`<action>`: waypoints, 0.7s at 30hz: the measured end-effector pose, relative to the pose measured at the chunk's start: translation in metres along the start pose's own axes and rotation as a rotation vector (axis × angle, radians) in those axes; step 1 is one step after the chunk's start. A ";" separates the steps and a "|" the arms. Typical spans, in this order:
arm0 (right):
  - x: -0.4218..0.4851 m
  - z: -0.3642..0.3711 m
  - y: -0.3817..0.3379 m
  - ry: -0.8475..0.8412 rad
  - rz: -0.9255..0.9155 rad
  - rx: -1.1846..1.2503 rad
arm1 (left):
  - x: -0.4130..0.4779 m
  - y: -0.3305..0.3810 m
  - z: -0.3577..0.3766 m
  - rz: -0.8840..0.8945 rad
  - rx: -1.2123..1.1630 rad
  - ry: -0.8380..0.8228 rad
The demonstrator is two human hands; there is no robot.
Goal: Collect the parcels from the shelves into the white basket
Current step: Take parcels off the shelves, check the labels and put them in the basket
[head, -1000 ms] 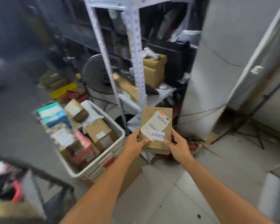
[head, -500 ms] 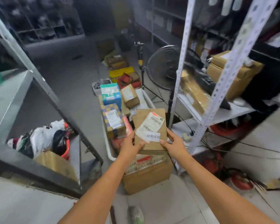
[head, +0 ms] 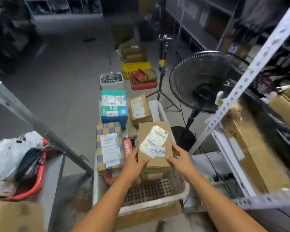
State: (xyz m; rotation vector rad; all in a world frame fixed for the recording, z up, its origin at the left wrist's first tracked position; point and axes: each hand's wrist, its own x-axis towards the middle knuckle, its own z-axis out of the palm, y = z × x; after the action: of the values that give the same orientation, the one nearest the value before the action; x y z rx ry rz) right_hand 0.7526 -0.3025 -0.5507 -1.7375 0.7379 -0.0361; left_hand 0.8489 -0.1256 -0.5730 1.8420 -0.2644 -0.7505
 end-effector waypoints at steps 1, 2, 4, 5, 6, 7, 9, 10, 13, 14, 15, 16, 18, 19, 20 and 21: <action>0.016 -0.003 0.003 -0.017 0.010 -0.003 | 0.013 -0.002 0.004 -0.015 -0.001 0.019; 0.029 -0.004 0.006 -0.039 0.017 0.001 | 0.022 -0.003 0.007 -0.026 0.012 0.050; 0.058 -0.006 0.014 -0.101 0.037 0.009 | 0.044 -0.009 0.013 -0.067 0.035 0.115; 0.070 -0.006 0.018 -0.122 0.051 0.010 | 0.052 -0.012 0.015 -0.084 0.043 0.128; 0.081 -0.006 0.022 -0.134 0.067 0.010 | 0.058 -0.015 0.017 -0.099 0.049 0.133; 0.088 -0.006 0.026 -0.143 0.083 0.016 | 0.062 -0.017 0.019 -0.112 0.051 0.135; 0.100 -0.005 0.034 -0.166 0.124 0.036 | 0.067 -0.022 0.025 -0.141 0.034 0.149; 0.104 -0.005 0.037 -0.175 0.140 0.045 | 0.068 -0.024 0.028 -0.149 0.024 0.163; 0.108 -0.007 0.041 -0.193 0.148 0.058 | 0.069 -0.024 0.033 -0.165 0.014 0.193; 0.108 -0.008 0.041 -0.195 0.149 0.058 | 0.068 -0.023 0.034 -0.168 0.016 0.196; 0.106 -0.008 0.041 -0.194 0.152 0.057 | 0.067 -0.021 0.034 -0.170 0.024 0.194; 0.104 -0.009 0.041 -0.192 0.153 0.053 | 0.065 -0.020 0.034 -0.173 0.036 0.190; 0.099 -0.008 0.038 -0.193 0.142 0.003 | 0.060 -0.019 0.033 -0.177 0.063 0.166; 0.097 -0.008 0.036 -0.198 0.126 -0.043 | 0.058 -0.018 0.031 -0.179 0.081 0.142; 0.094 -0.007 0.032 -0.200 0.109 -0.098 | 0.057 -0.016 0.028 -0.183 0.109 0.110; 0.092 -0.007 0.028 -0.196 0.096 -0.163 | 0.056 -0.013 0.024 -0.187 0.146 0.075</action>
State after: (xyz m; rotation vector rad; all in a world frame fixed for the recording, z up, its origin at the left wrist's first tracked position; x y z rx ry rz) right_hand 0.8108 -0.3566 -0.6053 -1.8274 0.6933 0.2626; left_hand 0.8755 -0.1675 -0.6108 2.0487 -0.1012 -0.8050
